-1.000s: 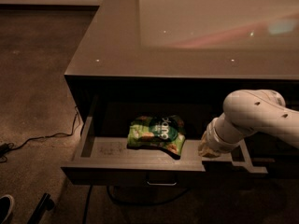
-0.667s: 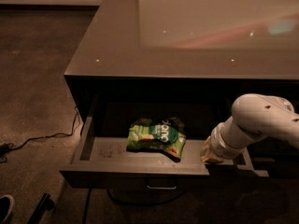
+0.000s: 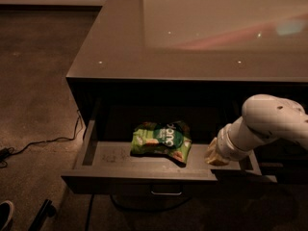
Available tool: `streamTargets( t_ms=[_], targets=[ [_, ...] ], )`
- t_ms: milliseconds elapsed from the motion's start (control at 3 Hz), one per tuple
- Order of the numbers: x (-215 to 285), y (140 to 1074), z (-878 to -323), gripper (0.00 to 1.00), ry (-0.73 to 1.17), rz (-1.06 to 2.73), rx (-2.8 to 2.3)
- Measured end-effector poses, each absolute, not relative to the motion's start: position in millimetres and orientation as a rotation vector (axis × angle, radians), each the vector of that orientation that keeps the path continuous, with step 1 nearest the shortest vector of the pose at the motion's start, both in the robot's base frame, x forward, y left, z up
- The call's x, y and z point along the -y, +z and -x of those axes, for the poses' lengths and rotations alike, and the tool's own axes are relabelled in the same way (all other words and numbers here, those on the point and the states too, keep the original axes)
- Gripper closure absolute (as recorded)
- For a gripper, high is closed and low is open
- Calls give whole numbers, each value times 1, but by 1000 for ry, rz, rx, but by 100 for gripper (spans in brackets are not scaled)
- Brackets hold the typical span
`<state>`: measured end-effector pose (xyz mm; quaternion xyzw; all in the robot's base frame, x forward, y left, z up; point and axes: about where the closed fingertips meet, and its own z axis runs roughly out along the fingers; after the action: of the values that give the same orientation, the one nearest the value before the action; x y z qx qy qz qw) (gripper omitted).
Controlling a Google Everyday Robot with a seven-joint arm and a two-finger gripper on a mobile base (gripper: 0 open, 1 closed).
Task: Open top drawer
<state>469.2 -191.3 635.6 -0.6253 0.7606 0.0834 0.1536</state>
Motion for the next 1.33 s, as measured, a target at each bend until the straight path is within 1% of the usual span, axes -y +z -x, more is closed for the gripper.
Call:
streamTargets(
  t_ms=[333,667,1333],
  targets=[
    [186,633,-473,100,374,1746,-2117],
    [182,627,-461,100,466,1751,-2058],
    [182,623,-440,100,505,1777,-2034]
  ],
)
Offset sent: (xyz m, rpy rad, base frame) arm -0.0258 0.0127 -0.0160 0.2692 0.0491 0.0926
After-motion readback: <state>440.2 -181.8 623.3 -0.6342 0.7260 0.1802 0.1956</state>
